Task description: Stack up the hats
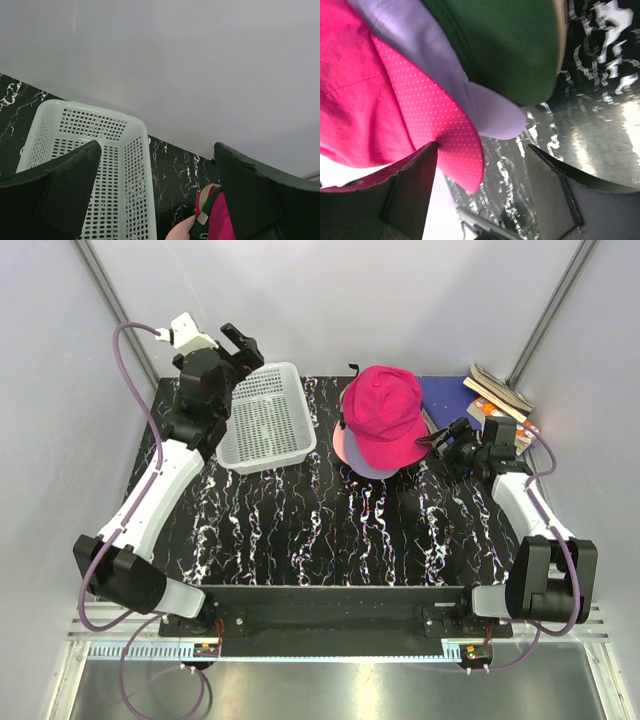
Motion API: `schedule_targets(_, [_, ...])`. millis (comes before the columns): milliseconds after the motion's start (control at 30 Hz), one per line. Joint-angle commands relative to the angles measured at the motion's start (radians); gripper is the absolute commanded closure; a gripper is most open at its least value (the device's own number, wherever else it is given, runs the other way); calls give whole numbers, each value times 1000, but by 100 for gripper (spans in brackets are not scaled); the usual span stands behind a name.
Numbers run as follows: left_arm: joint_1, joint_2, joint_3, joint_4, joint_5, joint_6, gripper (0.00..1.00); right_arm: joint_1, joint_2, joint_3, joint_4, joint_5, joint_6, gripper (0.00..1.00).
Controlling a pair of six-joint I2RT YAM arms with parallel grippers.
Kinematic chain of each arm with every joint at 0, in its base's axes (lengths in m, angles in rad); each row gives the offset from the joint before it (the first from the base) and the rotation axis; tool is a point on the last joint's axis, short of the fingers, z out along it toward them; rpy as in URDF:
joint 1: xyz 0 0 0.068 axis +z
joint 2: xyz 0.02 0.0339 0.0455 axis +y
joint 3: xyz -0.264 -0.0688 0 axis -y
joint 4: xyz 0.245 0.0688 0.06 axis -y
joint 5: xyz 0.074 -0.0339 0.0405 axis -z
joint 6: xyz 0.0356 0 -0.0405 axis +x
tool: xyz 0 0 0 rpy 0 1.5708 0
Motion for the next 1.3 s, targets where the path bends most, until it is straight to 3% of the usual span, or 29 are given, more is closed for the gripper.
schedule_targets(0, [4,16,49,40,39,20,1,-5,-44,88,-82,104,-82,23])
schedule_targets(333, [4,11,52,-62,-5,69,1,-5,-185,182,-110,390,-352,23])
schedule_targets(667, [4,-240,-248,-158,-146,107,1,-5,-360,0,45,649,-472,23])
schedule_targets(967, [2,-507,-521,-293,-172,66,1,-5,-472,-117,61,672,-501,23])
schedule_targets(1267, [2,-635,-596,-374,-181,46,1,-5,-520,-177,74,651,-527,24])
